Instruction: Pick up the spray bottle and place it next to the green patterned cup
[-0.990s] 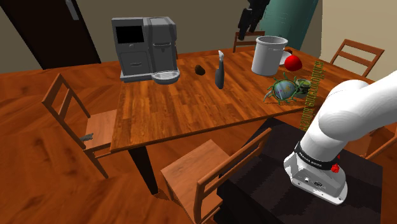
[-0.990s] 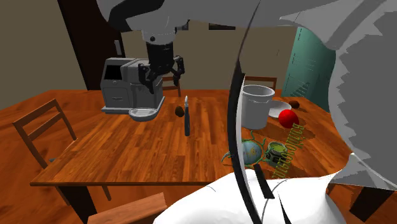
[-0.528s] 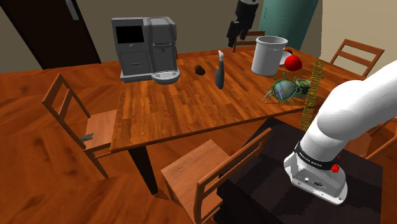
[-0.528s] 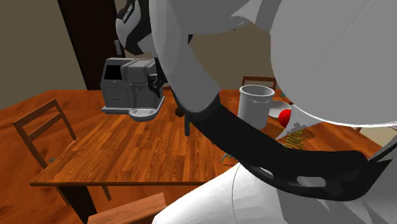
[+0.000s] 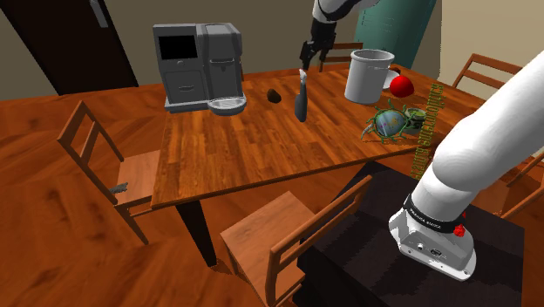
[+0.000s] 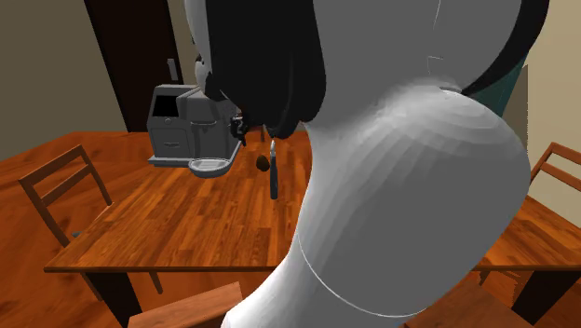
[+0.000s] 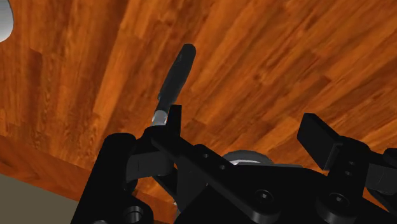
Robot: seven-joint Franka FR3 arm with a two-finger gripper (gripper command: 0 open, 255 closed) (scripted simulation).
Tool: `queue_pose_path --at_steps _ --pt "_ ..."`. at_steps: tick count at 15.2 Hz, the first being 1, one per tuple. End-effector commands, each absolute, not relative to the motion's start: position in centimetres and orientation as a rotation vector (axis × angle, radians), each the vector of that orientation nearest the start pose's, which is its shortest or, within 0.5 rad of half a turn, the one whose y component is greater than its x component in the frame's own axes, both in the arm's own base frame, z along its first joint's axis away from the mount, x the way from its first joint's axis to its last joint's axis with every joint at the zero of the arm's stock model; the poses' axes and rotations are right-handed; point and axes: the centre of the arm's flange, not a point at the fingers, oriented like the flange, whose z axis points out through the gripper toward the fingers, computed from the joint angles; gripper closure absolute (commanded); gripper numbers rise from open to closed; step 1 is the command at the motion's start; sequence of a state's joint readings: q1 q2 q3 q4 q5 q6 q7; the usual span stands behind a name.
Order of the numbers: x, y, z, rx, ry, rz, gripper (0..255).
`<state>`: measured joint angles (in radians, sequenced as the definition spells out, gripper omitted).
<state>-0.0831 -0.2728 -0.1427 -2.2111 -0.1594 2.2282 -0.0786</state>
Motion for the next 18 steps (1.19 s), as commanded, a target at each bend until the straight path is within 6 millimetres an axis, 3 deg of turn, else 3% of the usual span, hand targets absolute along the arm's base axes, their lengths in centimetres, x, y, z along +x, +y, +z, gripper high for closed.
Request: queue_pose_path --at_steps 1,10,18 --pt "50.0 -13.8 50.4 -3.258 0.149 -0.454 0" --pt "57.2 -20.5 44.9 -3.272 0.317 -0.497 0" --pt "58.3 -21.4 41.2 -3.272 0.317 -0.497 0"
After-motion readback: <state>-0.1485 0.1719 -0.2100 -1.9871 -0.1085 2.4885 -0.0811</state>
